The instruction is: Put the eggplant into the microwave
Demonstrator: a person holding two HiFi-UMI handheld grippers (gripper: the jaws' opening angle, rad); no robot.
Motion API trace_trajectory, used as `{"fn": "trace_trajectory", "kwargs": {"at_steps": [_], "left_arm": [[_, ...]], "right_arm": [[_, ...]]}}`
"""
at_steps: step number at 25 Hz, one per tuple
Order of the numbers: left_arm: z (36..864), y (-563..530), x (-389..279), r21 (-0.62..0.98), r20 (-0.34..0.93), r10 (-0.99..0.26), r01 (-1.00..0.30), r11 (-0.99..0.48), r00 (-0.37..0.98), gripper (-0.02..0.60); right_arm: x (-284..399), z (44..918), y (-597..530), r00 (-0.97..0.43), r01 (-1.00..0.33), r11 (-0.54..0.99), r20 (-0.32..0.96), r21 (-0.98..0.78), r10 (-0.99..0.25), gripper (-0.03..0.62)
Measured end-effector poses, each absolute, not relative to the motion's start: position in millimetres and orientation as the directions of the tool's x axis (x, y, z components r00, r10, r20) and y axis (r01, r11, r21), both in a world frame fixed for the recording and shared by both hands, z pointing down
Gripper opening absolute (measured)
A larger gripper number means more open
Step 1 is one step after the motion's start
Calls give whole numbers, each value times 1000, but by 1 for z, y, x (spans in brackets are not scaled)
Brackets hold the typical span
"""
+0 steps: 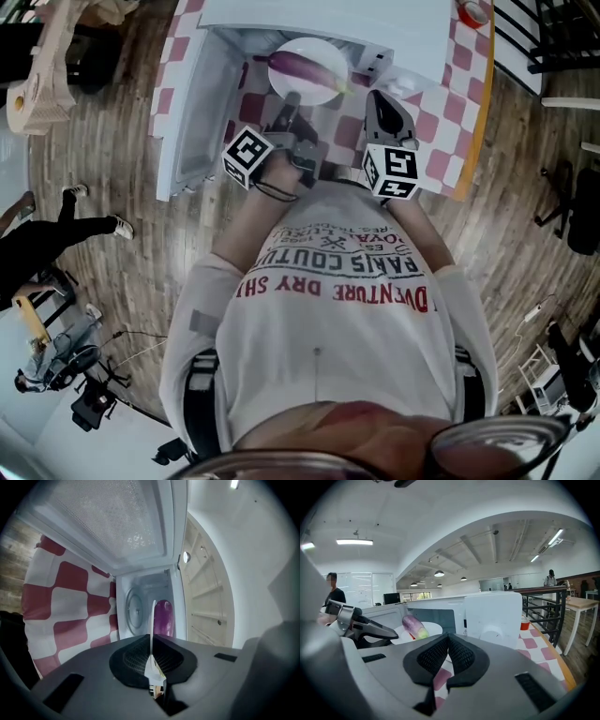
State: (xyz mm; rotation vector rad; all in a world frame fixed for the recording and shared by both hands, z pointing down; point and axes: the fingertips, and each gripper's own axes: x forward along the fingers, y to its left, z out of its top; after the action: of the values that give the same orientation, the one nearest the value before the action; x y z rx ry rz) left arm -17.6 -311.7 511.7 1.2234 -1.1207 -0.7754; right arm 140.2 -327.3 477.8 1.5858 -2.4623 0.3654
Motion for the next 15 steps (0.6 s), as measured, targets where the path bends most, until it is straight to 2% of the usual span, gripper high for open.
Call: {"fn": "trace_trajectory", "kwargs": {"at_steps": [15], "left_arm": [[576, -368, -48, 964, 259, -921, -129, 231, 290, 35]], "right_arm": [[115, 515, -362, -359, -933, 344, 366, -107, -859, 26]]}}
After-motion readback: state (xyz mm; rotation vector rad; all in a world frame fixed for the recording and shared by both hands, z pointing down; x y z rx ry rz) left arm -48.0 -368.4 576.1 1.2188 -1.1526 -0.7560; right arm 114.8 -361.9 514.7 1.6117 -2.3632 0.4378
